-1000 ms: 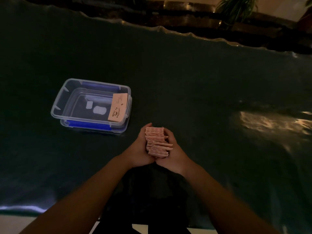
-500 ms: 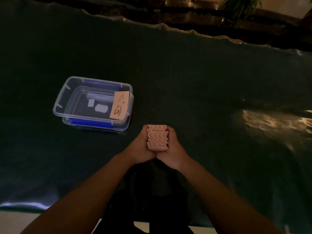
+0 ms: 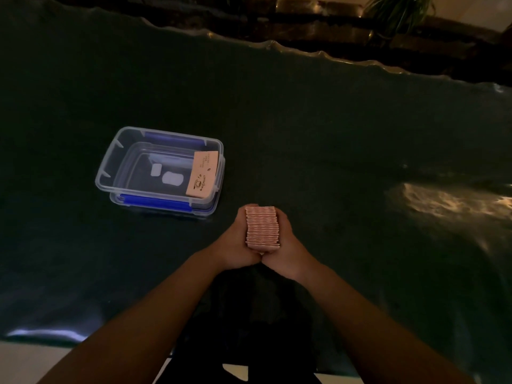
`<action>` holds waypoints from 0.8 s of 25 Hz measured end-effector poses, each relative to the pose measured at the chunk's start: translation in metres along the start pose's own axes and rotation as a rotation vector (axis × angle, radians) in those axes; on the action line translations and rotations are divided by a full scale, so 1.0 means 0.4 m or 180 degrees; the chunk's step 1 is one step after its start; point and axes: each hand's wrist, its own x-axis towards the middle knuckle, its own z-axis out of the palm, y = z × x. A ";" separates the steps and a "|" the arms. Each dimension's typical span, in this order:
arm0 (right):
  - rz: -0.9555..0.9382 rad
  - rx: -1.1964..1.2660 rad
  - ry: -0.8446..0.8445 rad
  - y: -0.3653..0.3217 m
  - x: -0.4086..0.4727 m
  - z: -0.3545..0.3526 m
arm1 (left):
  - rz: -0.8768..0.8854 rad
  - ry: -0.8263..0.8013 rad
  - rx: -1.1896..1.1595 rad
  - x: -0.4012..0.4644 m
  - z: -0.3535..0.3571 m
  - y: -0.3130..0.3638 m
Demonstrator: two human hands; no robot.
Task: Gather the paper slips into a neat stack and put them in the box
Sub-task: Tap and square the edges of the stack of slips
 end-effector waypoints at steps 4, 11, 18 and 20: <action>0.0044 0.0029 -0.0013 0.014 0.005 -0.003 | 0.0102 0.0039 0.0174 0.006 0.001 -0.007; 0.0168 0.0378 0.0022 0.005 0.017 -0.002 | -0.0094 0.0315 0.0067 0.010 -0.009 0.019; 0.0426 0.1235 -0.0040 0.026 -0.025 -0.027 | -0.0344 0.0326 -0.0603 -0.018 -0.023 0.046; 0.0644 0.1709 -0.0061 0.037 -0.048 -0.028 | -0.0532 0.0350 -0.1209 -0.028 -0.025 0.045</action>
